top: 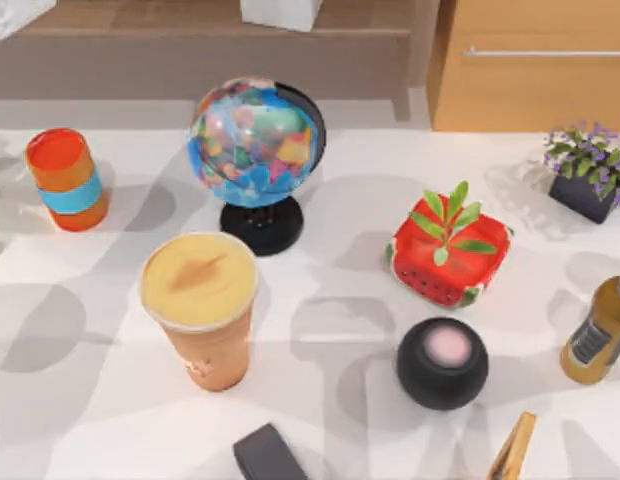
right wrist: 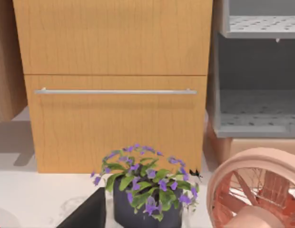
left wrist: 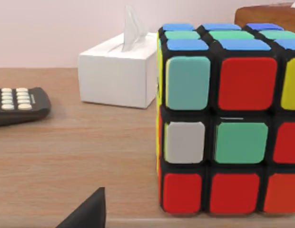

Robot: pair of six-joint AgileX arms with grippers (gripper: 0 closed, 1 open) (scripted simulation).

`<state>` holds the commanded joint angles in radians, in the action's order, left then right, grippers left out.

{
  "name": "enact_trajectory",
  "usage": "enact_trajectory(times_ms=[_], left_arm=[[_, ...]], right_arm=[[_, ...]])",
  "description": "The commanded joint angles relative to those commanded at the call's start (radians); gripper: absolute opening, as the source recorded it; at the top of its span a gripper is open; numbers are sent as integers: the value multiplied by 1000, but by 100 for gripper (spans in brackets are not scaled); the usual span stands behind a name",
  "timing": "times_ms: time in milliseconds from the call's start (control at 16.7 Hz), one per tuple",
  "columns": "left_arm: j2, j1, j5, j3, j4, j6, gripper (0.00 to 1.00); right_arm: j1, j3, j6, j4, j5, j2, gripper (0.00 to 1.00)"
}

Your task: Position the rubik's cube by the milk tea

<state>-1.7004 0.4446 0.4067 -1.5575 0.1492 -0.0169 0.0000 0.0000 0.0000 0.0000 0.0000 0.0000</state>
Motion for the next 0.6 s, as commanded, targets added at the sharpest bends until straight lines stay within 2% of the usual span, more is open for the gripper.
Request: enact_trajectory(times_ms=[360, 600], left_arm=[[-11, -2, 0, -9, 0, 0, 100], [-96, -16, -18, -117, -20, 0, 100]], right_arm=[[0, 0, 0, 0, 0, 0, 100], [0, 0, 0, 0, 0, 0, 100]])
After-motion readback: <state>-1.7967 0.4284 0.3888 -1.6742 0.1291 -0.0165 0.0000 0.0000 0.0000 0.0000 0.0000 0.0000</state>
